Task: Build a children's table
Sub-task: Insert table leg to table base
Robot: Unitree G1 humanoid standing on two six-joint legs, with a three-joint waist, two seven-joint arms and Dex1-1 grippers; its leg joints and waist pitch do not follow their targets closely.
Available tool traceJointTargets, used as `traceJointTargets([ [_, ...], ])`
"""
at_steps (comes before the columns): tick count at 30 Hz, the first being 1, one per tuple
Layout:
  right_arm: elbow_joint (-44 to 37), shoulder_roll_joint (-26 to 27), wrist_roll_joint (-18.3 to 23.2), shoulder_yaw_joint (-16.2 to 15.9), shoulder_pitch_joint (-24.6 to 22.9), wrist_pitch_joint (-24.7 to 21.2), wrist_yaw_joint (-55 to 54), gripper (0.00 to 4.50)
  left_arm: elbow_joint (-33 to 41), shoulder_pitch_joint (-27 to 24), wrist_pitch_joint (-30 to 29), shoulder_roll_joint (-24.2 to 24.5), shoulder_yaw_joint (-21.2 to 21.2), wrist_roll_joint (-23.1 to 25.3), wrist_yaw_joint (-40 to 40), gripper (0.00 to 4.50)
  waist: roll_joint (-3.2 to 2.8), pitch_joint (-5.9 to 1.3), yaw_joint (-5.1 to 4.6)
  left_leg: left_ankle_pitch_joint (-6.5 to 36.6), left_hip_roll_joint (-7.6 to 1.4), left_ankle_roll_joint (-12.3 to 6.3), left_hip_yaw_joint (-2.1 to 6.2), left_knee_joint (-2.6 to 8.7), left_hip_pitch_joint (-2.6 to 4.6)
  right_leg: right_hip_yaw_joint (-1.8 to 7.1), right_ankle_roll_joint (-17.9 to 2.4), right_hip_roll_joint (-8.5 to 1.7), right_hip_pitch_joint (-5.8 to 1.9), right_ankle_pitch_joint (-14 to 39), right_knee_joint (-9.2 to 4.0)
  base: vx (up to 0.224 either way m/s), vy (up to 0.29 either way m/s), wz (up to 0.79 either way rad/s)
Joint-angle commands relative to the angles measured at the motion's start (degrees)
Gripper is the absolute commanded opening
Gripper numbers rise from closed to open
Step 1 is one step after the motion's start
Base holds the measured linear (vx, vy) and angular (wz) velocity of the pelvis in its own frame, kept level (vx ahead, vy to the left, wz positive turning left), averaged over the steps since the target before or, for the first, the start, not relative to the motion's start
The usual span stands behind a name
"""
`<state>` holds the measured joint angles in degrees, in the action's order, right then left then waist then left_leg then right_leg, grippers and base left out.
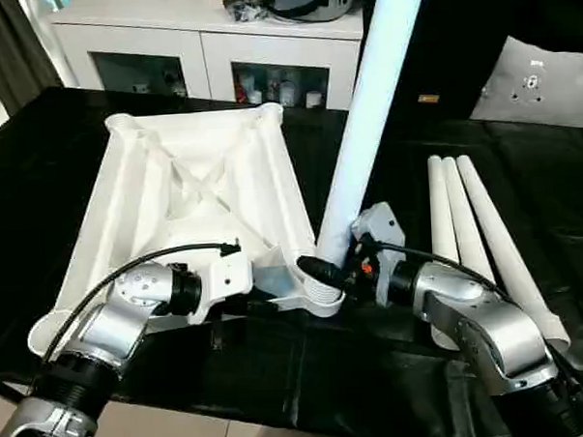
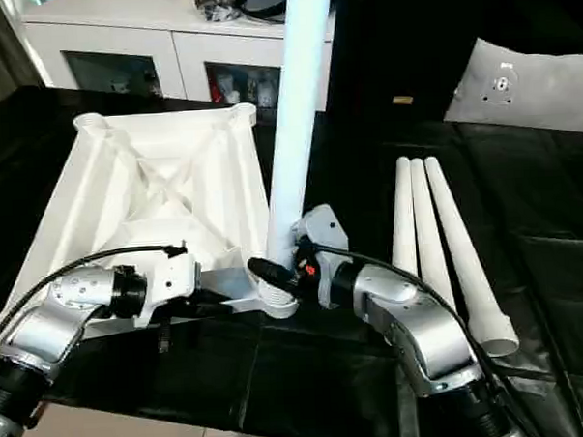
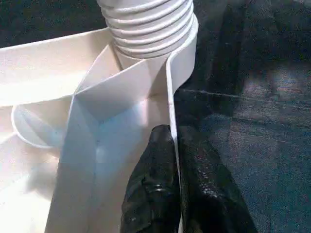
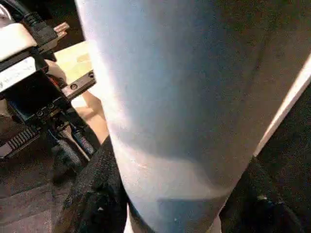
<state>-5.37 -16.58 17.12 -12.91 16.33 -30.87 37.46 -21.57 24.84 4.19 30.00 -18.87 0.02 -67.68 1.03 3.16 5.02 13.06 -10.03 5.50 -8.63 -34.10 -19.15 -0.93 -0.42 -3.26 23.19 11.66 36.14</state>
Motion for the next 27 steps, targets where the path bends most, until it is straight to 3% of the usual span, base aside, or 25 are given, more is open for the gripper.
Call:
traceJointTargets([
  [1, 3.07, -0.70, -1.29, -1.55, -0.88, -1.35, 0.31, 1.93, 1.09, 1.33, 2.23, -0.10, 0.14, -0.47, -0.60, 0.00, 0.21, -3.35, 0.01, 3.73, -2.06, 0.04, -0.05, 4.06, -0.73, 2.31, -10.26, -3.93, -3.25, 5.90, -3.85, 0.000, 0.000, 0.00],
  [9, 4.87, -1.59, -1.86, -1.04, -0.45, -0.85, 0.76, 1.91, 1.32, 1.14, 3.05, 0.32, 0.12, -0.90, -1.80, 0.00, 0.16, -3.38, 0.01, 4.50, -2.08, 0.26, -0.06, 4.08, -0.62, 2.31, -10.42, -3.90, -3.21, 6.13, -3.92, 0.000, 0.000, 0.00],
  [14, 5.13, -1.89, -1.73, -1.66, 0.31, -0.58, 2.15, 1.90, 1.49, 1.14, 3.57, 0.39, 0.04, -0.61, -1.83, 0.00, 0.35, -3.41, 0.02, 4.16, -2.09, -0.01, -0.04, 4.05, -0.67, 2.30, -10.52, -3.92, -3.31, 5.65, -3.83, 0.000, 0.000, 0.00],
  [15, 5.49, -1.77, -1.78, -1.88, 0.55, -0.40, 2.30, 1.90, 1.68, 1.11, 3.56, 0.33, -0.01, -0.59, -1.79, 0.00, 0.65, -3.35, -0.05, 4.34, -2.10, -0.07, -0.08, 4.10, -0.67, 2.26, -10.56, -3.91, -3.27, 6.13, -3.92, 0.000, 0.000, 0.00],
  [16, 5.74, -1.68, -1.82, -2.01, 0.69, -0.27, 2.39, 1.90, 1.80, 1.08, 3.56, 0.29, -0.04, -0.57, -1.76, 0.00, 0.43, -3.33, 0.01, 4.50, -2.13, -0.02, -0.05, 4.11, -0.66, 2.30, -10.62, -3.99, -3.23, 6.48, -3.90, 0.000, 0.000, 0.00],
  [27, 7.91, -0.38, -0.77, -0.47, -0.10, 0.26, 2.60, 1.90, 2.11, 0.82, 4.01, 0.24, -0.25, -0.28, -1.62, 0.00, 0.40, -3.38, 0.02, 6.05, -2.18, 0.65, 0.04, 4.25, -0.57, 2.29, -10.50, -3.97, -3.21, 7.12, -4.03, 0.000, 0.000, 0.00],
])
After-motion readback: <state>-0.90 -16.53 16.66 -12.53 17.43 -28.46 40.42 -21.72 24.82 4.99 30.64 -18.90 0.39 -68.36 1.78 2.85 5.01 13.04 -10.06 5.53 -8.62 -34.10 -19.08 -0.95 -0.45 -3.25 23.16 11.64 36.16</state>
